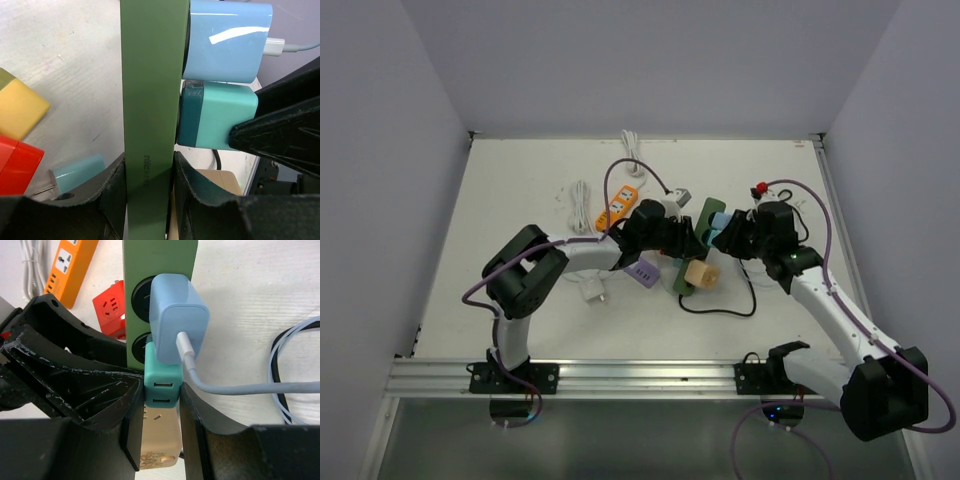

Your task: Pull the plug off the socket

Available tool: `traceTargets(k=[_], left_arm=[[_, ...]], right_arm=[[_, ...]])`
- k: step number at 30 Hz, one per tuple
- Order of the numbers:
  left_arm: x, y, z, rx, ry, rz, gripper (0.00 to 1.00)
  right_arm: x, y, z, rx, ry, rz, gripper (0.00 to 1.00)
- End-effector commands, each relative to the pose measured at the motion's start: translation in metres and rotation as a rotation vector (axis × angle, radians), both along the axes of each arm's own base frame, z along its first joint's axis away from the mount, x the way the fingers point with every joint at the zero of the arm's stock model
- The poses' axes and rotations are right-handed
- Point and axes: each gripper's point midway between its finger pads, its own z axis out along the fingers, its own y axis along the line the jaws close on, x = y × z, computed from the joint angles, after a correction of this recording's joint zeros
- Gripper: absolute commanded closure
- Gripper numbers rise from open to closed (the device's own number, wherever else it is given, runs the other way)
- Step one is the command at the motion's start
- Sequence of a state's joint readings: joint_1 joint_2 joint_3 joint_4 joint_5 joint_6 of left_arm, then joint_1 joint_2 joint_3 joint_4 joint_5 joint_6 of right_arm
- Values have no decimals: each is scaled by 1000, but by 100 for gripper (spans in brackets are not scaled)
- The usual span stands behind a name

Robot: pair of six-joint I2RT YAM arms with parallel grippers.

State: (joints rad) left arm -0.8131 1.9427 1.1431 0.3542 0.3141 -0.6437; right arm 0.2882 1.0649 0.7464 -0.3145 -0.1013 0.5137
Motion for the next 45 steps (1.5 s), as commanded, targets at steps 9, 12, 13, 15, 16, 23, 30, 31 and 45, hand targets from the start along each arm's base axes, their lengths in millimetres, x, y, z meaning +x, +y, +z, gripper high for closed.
traceTargets(k=[9,12,13,15,16,23,30,31,45], left_arm=[[-3,12,45,-302,2,-74,100],[0,15,45,-313,0,-69,100],[2,16,44,-297,6,-62,100],[8,17,40,-261,-17,-43,100],[9,17,36,-230,-2,-33,100],[18,8,16,-44,-36,28,100],[15,11,-6,120,-38,56,100],[16,10,-5,121,-41,55,100],[-4,3,43,-288,32,-107,100]], right_arm=[[4,5,24,356,-91,63,100],[6,9,31,400,-115,75,100],[7,8,32,390,-122,75,100],[10,1,34,339,-123,55,100],[10,-2,35,310,-133,55,100],[11,6,37,192,-121,71,100],[9,19,39,100,-131,100,100],[9,16,37,84,-124,91,100],[-5,8,26,307,-89,106,100]])
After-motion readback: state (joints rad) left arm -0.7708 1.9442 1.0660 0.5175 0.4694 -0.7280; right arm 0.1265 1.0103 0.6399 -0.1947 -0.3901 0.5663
